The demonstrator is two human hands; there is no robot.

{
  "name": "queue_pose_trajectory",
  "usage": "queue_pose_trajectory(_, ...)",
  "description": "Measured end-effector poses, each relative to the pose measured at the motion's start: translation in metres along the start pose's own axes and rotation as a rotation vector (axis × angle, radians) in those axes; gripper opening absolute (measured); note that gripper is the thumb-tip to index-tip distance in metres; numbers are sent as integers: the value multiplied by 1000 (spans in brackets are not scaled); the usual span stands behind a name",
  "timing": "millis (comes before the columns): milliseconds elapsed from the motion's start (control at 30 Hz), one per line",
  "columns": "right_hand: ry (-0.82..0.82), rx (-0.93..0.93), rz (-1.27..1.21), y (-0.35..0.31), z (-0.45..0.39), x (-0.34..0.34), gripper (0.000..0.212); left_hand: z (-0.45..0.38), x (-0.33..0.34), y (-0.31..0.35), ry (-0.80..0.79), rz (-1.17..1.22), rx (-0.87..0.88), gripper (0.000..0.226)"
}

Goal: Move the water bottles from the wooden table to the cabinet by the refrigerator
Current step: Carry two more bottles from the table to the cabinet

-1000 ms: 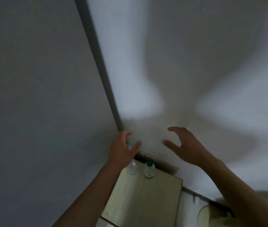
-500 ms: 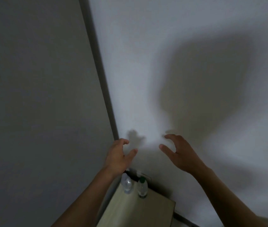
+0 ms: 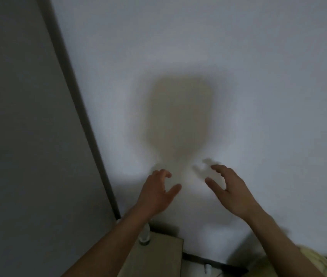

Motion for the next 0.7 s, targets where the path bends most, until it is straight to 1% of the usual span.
queue_pose_trajectory(67,81,64,61,2,33,-17,59,1,9,25,-48,38,119,50)
queue_pose_trajectory(133,155,156,121,3,70,-34,56,6,19,48,-101,70,223,48)
queue_pose_trajectory(233,214,294,202,1,128,-61,57,17,39,81,-215,119,349,47)
queue_pose_trajectory(333,292,412,253,-6,185,-89,63,36,57,120,-316,162,460,48)
queue_pose_trajectory(433,381,487,315,-10,241,-112,61,70,74,160,-413,207,550,49)
queue_pose_trajectory(500,455,525,336,-12,279,-124,57,96,84,189,-459,194,642,49)
queue_pose_trajectory(600,572,586,321,-11,340,-141,54,136,98,234,-513,170,747,47)
queue_pose_trajectory(700,650,648,310,-7,402,-157,53,179,113,278,-563,151,840,47)
Point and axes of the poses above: each hand's wrist, its own z-axis away from the middle knuckle, its own x-axis out of the palm, y = z × x, the point moved 4 cm from there along -z, towards the middle knuckle, and after that the axes turned 4 degrees about -z, right-handed, at the moved point
